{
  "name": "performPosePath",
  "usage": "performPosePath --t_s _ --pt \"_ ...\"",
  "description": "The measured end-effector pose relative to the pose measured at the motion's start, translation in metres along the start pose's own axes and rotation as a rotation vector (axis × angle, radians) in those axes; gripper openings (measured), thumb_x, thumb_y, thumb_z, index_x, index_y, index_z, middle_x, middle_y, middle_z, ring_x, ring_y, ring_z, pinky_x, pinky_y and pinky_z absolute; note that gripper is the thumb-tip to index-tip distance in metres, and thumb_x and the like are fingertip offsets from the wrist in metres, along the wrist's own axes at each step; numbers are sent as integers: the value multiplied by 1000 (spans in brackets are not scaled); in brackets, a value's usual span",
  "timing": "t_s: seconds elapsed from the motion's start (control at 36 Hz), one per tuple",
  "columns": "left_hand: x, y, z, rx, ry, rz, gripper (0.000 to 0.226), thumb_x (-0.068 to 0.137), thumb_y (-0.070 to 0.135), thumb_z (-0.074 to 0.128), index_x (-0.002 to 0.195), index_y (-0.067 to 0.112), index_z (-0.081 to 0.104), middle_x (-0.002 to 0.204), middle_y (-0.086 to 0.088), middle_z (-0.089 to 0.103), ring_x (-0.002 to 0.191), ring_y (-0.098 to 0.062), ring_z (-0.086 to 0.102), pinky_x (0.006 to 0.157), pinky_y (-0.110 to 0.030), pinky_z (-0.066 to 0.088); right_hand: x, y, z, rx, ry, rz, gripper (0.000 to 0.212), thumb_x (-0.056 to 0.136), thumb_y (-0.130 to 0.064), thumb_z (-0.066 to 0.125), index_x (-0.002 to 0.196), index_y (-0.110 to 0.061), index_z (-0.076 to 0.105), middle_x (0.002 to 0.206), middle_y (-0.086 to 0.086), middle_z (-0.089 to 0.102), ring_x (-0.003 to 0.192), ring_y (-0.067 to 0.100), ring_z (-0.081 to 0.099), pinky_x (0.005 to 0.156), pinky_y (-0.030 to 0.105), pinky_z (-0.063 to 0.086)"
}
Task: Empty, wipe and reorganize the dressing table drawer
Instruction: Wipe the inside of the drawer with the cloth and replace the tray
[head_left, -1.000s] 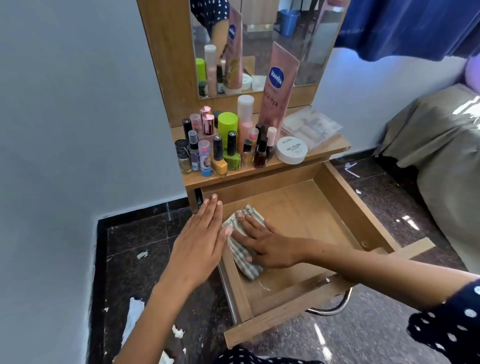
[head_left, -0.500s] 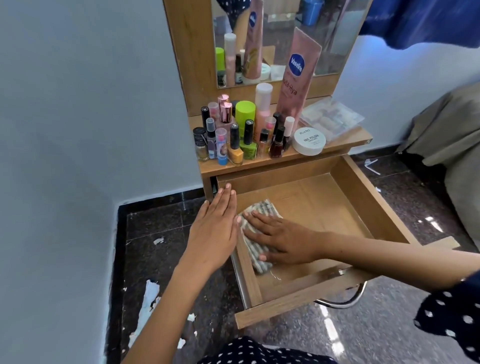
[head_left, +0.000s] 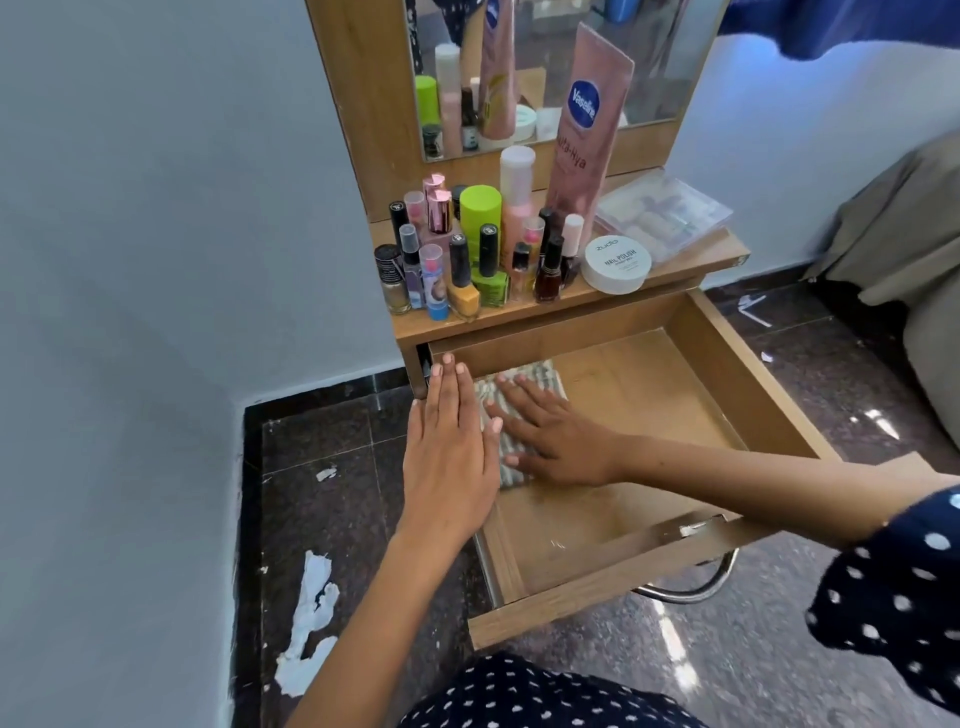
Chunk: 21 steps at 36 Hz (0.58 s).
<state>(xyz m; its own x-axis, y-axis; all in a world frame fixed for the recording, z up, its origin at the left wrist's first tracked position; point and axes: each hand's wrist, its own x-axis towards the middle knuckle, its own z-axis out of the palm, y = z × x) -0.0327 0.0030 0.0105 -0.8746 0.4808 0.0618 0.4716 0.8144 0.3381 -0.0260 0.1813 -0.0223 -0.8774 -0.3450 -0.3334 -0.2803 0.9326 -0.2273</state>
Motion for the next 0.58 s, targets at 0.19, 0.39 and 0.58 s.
performPosePath --t_s 0.19,0.39,0.58 --pt "-1 -1 4 10 -5 3 68 93 47 -3 150 11 -13 157 -4 -20 143 -14 -21 116 -33 -8 -27 -12 5 -123 -127 -109 85 73 -73 -7 135 -22 -31 143 5 -39 137 25 -35 117 38 -14" --pt "-1 -1 8 3 17 8 67 93 47 0 149 12 -13 156 -3 -22 142 -13 -23 111 -30 -14 -41 31 -6 -48 -110 83 95 62 -83 -20 138 -25 -30 146 3 -37 139 23 -31 118 36 -12" --pt "1 -2 8 25 33 16 68 93 46 1 150 11 -9 157 -3 -19 142 -14 -22 111 -30 -14 -15 38 -12 35 -22 150 89 83 -77 5 151 -23 -13 158 5 -23 145 22 -22 121 42 -2"
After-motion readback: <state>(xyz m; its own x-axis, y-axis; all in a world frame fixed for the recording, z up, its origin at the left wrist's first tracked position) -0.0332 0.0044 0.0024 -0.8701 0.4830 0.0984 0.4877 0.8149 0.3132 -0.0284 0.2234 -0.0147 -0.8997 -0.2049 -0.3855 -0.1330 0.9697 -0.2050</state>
